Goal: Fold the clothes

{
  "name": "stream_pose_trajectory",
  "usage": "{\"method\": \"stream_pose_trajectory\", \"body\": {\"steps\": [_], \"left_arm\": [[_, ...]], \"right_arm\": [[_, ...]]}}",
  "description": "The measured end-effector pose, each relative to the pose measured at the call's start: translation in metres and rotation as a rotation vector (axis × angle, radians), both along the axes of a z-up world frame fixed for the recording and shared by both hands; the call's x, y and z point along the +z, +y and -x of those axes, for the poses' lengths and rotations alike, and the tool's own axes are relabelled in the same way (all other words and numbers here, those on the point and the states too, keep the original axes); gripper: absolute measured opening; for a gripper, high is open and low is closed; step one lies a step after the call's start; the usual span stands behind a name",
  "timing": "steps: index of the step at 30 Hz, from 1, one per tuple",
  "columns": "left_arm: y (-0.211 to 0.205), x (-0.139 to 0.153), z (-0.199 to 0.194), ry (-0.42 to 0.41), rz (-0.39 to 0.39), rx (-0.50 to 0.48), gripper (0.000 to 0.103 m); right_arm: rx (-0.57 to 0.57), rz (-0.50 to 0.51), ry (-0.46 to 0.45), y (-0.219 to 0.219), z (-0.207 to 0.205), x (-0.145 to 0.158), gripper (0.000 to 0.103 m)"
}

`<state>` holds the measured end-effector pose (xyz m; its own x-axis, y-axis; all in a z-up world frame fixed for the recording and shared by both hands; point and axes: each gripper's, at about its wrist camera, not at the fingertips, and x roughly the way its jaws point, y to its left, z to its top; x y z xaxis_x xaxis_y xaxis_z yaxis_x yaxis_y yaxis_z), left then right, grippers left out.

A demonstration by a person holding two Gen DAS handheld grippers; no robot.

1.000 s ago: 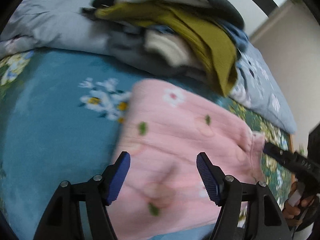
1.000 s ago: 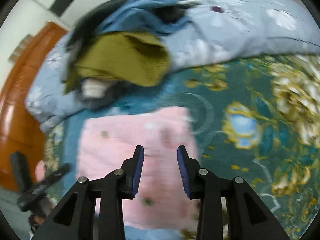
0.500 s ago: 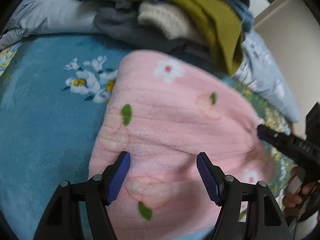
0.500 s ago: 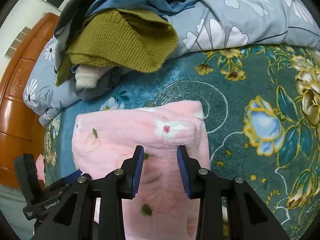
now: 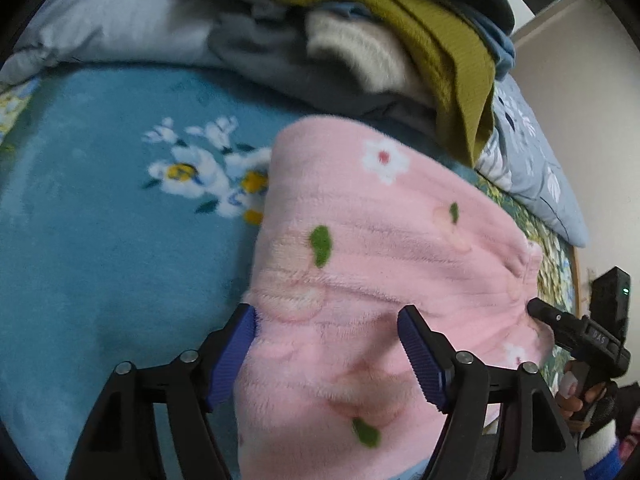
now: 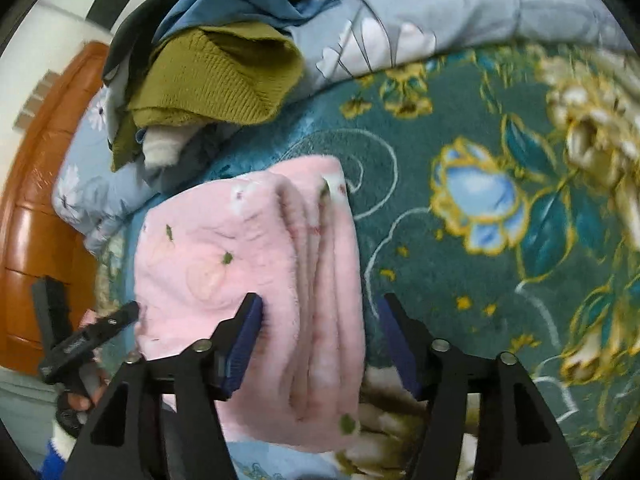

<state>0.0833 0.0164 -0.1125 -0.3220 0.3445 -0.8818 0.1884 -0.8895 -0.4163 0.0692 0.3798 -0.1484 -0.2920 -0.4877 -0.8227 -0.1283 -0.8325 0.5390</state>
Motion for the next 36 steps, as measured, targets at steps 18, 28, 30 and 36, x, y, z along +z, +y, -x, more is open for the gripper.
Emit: {"method": "stream_pose_trajectory", "body": {"steps": [18,28,30,36], "left_arm": [[0.004,-0.054,0.007,-0.160,-0.192,-0.146,0.103],[-0.006,-0.051,0.007,-0.149,-0.236,-0.041,0.102],[-0.005,-0.051,0.008,-0.146,-0.228,-0.037,0.101],[0.006,-0.040,0.003,-0.115,-0.148,-0.035,0.085]], "right_arm": [[0.007,0.242,-0.011,-0.002,-0.002,-0.045,0.080],[-0.018,0.262,-0.023,-0.006,0.005,-0.052,0.080],[-0.026,0.262,-0.032,-0.007,0.006,-0.052,0.077],[-0.064,0.245,-0.061,-0.011,0.006,-0.047,0.058]]}}
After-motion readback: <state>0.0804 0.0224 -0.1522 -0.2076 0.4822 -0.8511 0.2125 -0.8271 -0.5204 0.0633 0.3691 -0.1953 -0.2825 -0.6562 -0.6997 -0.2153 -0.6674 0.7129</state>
